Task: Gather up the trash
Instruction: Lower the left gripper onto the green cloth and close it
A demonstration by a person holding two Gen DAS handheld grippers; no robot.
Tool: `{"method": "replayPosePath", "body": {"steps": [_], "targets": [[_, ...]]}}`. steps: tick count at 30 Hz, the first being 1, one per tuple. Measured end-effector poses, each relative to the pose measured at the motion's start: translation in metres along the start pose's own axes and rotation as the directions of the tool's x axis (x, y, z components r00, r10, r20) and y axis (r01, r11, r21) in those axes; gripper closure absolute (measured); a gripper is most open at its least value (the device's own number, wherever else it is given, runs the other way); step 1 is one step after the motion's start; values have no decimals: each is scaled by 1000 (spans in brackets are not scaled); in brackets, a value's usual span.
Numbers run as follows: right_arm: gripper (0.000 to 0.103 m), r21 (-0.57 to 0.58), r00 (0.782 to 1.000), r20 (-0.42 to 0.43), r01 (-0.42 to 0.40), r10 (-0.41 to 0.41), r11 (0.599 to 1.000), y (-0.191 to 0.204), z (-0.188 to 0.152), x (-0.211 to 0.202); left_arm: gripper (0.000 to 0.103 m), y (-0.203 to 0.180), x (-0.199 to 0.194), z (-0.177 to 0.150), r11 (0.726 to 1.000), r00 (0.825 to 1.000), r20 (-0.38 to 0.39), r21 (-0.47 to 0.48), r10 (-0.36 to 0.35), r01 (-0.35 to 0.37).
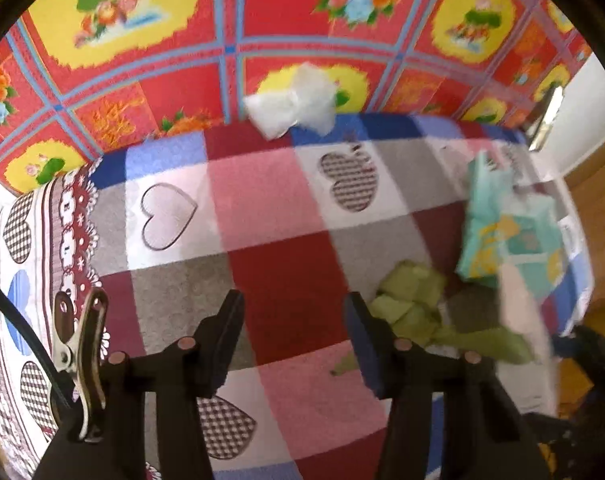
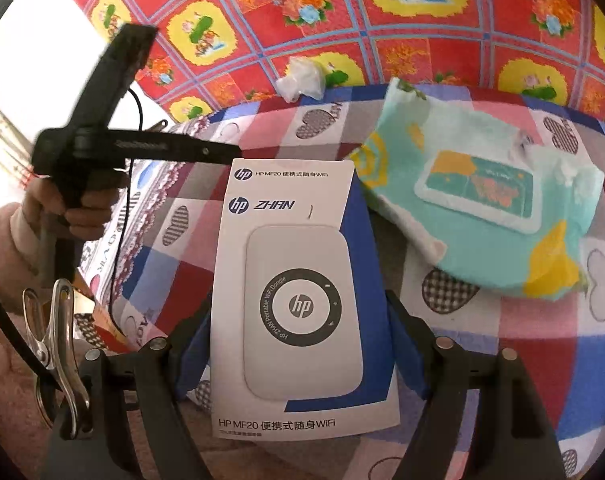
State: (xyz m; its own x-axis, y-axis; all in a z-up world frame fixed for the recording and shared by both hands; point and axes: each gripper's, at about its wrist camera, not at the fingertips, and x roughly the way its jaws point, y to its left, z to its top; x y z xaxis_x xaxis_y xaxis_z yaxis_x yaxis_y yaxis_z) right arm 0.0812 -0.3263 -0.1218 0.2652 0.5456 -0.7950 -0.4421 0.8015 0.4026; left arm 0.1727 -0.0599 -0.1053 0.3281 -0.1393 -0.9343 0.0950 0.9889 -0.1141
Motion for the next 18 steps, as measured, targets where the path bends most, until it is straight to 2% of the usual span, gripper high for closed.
{"method": "replayPosePath", "body": {"steps": [4, 9, 14, 18], "targets": [[25, 13, 1000, -14, 23, -23, 1000, -3, -5, 1, 49, -21, 0, 6, 994, 994, -24, 34, -108, 109], [25, 38, 999, -23, 40, -39, 998, -8, -9, 4, 49, -50, 17, 0, 986, 988, -70, 85, -138, 144], [25, 70, 999, -20, 35, -34, 997, -10, -15, 5, 49, -67, 35, -11, 986, 989, -115, 126, -95, 109], [25, 103, 999, -12, 36, -35, 994, -14, -18, 6, 48, -75, 38, -12, 988, 996, -75, 149, -39, 50]]}}
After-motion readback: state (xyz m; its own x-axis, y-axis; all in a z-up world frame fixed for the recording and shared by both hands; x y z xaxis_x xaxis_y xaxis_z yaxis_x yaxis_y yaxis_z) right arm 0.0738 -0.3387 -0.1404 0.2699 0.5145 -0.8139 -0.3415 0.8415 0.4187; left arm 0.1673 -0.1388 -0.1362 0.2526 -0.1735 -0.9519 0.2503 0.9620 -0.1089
